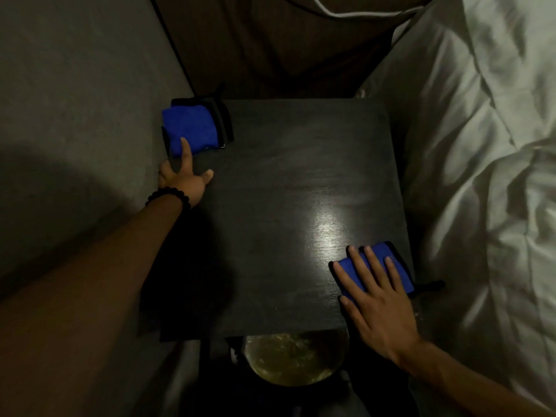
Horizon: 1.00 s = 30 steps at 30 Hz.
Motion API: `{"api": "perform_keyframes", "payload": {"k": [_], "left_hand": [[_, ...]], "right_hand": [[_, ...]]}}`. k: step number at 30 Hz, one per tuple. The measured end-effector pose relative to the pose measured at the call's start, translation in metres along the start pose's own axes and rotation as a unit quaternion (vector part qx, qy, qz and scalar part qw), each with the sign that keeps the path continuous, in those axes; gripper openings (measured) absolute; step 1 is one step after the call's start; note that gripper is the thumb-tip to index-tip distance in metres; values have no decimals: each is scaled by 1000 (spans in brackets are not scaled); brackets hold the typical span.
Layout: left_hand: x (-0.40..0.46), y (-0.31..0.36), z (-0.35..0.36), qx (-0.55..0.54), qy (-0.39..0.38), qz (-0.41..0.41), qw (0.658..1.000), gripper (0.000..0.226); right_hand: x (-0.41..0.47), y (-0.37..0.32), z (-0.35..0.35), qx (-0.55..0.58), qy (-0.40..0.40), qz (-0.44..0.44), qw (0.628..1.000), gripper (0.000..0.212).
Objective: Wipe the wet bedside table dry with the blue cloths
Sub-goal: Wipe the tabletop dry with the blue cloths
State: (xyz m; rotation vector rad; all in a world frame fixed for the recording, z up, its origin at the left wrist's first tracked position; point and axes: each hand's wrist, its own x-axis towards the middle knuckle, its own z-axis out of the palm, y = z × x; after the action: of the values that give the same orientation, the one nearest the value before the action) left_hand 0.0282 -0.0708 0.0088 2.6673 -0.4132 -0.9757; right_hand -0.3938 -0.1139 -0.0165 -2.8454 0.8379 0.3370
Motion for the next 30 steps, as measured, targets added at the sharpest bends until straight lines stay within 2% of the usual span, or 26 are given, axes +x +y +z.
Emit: {"api": "perform_keyframes", "payload": {"k": [11,25,28,30], "left_hand": [[-1,-1,1,-11,-1,9,1000,79],[2,-5,3,-8,4,15,1000,79],[3,-5,3,-8,2,13,1000,79],[4,-3,2,-6,2,11,1000,80]], "right_hand": [[2,-38,8,-29,-3,-83,996,61],[42,-95,4,5,-16,-156,988,61],[41,-91,3,32,-1,-173,984,67],[37,-83,3,49,17,-152,987,74]]}}
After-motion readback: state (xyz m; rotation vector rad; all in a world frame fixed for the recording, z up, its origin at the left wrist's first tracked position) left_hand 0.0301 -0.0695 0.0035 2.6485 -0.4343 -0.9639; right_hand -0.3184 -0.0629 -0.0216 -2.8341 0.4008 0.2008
